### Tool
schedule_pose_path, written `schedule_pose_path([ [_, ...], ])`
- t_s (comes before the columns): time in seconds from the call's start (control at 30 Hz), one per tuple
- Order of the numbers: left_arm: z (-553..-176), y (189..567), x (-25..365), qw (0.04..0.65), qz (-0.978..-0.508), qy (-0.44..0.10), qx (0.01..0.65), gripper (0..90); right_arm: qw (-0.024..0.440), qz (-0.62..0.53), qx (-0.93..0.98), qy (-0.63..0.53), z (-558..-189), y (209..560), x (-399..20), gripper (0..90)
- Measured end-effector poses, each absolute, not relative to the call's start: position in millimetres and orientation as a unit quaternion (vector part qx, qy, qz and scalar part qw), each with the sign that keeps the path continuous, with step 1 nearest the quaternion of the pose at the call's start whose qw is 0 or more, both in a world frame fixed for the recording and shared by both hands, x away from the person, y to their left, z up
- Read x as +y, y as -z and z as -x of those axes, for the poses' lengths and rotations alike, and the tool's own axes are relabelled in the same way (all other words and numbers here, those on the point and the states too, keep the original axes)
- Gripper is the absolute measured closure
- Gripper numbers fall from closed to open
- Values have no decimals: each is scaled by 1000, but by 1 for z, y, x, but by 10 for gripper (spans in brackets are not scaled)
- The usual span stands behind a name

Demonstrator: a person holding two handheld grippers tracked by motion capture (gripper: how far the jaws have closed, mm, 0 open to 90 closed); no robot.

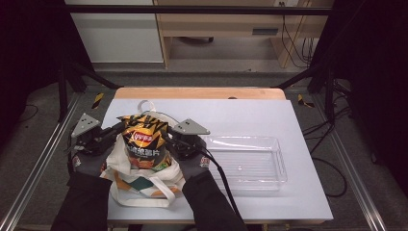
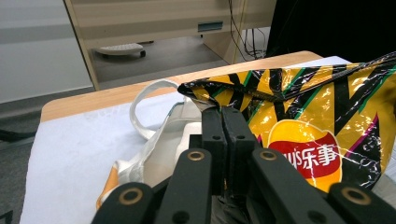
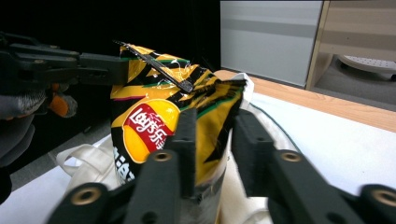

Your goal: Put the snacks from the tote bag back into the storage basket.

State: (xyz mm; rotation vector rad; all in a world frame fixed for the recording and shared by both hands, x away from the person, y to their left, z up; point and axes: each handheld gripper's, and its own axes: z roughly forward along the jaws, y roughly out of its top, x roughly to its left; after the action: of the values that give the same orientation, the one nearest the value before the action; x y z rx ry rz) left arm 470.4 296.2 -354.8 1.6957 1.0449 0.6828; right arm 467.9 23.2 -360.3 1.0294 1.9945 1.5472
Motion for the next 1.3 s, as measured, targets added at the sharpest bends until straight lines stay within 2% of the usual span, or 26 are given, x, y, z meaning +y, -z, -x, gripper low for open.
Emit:
schedule_pose_path([
  [0.13,-466,354,295,494,-701,-285,429,894,204,-376,719,-548,-472,363,25,713],
  [0.27,-463,352,296,494,-700,-283,430,896,198,-372,720,-551,-473,363,27,863],
  [0.33,-461,350,297,496,-699,-283,431,897,193,-369,724,-550,-471,361,27,893],
  [0.97,-434,316,299,528,-676,-297,420,899,193,-352,706,-583,-457,328,21,898],
  [1.3,-420,302,292,538,-669,-310,408,898,209,-341,703,-588,-453,309,15,899],
])
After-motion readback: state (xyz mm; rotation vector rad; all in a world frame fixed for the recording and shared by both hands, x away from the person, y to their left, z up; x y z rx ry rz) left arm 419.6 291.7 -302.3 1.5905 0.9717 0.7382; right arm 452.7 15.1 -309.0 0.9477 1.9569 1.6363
